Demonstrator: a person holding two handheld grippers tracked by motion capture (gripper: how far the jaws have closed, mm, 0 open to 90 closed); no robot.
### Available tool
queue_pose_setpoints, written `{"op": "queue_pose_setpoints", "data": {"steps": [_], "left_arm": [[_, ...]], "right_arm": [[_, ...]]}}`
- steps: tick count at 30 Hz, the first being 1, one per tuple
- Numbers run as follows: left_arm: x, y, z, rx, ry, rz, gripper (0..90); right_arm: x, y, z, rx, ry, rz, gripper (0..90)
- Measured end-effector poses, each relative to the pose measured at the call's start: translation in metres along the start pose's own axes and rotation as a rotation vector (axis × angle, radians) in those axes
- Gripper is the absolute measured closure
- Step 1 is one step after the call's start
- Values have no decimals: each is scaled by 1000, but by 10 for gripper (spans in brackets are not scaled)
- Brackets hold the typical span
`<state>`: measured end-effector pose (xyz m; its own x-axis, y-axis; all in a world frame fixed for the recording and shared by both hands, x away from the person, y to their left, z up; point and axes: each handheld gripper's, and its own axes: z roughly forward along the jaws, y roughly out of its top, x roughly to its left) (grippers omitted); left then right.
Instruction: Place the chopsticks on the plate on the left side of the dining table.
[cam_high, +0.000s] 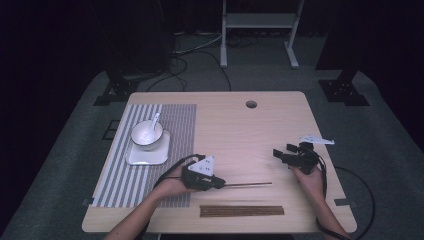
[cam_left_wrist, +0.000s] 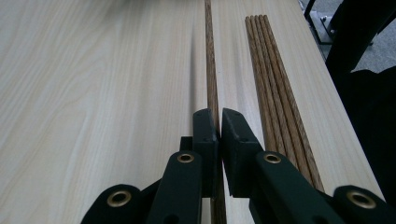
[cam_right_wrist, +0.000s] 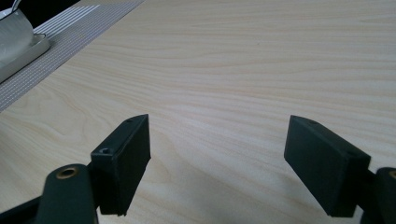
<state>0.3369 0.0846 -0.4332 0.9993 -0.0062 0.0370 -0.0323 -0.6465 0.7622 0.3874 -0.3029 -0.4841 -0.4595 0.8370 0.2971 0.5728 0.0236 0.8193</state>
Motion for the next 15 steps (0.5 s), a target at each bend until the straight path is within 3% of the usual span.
{"op": "queue_pose_setpoints", "data": {"steps": [15], "left_arm": [[6,-2,-23,-1,15,4,844]], "right_arm": [[-1,0,0,-2,-1,3,213]]}}
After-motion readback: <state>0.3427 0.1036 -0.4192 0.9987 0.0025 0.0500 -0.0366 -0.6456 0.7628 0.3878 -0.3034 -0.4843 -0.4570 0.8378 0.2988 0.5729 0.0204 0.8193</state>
